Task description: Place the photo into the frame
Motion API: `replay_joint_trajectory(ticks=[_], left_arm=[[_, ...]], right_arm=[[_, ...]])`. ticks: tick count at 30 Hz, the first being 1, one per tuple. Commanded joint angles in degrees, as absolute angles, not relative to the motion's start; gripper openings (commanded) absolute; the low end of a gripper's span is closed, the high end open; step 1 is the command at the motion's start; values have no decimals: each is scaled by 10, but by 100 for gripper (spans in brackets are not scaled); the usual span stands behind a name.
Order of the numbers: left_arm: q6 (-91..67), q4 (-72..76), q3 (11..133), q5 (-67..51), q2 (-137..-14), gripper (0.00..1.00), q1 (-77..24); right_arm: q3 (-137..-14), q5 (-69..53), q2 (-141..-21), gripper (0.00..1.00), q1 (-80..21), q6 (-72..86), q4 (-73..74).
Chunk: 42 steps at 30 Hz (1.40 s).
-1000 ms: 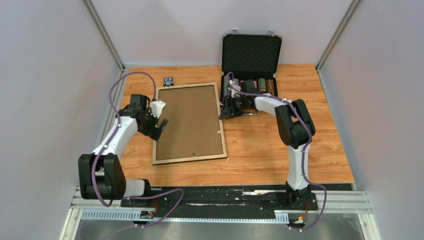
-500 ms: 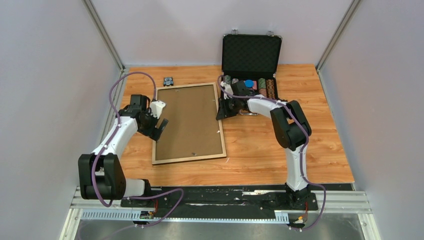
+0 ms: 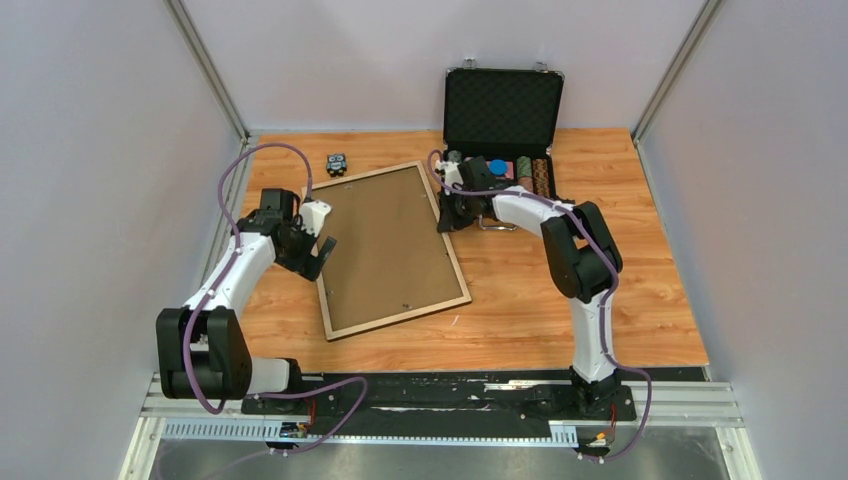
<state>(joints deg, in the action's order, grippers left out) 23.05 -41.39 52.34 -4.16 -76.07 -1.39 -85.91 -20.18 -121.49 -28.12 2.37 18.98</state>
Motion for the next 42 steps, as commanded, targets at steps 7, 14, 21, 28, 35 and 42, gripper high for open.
replay_joint_trajectory(ticks=[7, 14, 21, 28, 35, 42], left_arm=[[218, -413, 565, -58, -764, 100, -14], [199, -407, 571, -79, -780, 100, -15], [194, -395, 587, -138, -807, 100, -15], [186, -390, 641, -172, -872, 100, -28], [178, -372, 676, -166, -947, 100, -73], [175, -361, 703, -141, -1002, 97, -108]], right_arm=[[-803, -171, -1208, 0, -280, -233, 306], [-805, -185, -1209, 0, -256, -333, 363], [-832, -201, -1206, 0, -226, -468, 442], [-866, -177, -1218, 0, -223, -544, 473], [-916, -171, -1253, 0, -224, -553, 479], [-935, -204, -1257, 0, -223, -512, 473]])
